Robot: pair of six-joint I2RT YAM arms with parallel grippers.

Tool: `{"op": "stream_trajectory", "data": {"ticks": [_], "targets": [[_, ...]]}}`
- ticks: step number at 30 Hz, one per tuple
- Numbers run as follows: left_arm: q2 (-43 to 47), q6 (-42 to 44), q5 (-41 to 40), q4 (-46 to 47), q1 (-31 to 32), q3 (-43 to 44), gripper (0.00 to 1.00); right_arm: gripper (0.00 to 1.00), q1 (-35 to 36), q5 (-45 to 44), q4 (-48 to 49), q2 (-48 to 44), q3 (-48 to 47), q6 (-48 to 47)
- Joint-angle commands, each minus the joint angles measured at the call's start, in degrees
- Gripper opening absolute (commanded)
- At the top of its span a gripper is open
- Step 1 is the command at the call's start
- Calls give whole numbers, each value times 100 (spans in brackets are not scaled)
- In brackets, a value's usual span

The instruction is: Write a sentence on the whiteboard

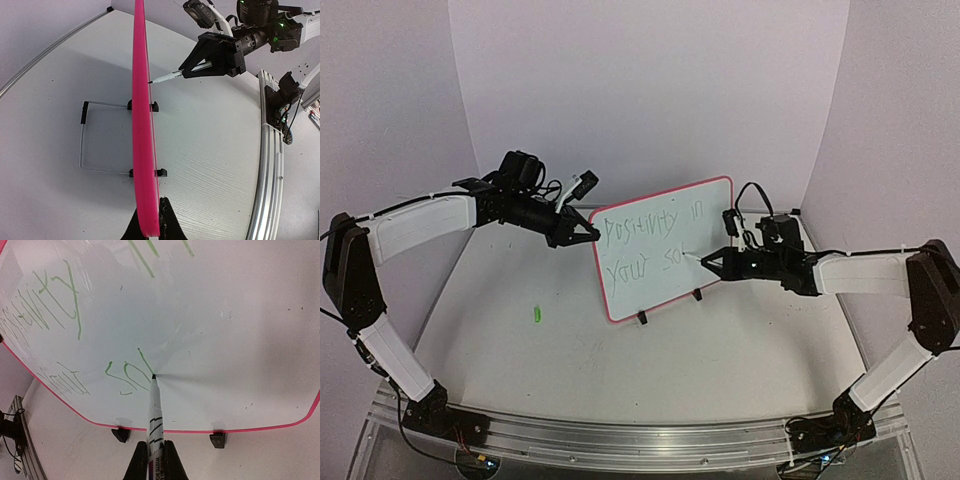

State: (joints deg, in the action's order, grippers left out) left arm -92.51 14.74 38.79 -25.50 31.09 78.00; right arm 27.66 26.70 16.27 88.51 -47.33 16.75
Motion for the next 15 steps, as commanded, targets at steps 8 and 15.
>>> {"op": "stream_trajectory", "data": {"ticks": [8,15], "targets": [[-86,277,-385,-528,72,31,0,0,-11,-408,52,11,-18,32],[-77,279,-389,-527,73,31,0,0,-13,-546,-112,-216,-244,-73]]}}
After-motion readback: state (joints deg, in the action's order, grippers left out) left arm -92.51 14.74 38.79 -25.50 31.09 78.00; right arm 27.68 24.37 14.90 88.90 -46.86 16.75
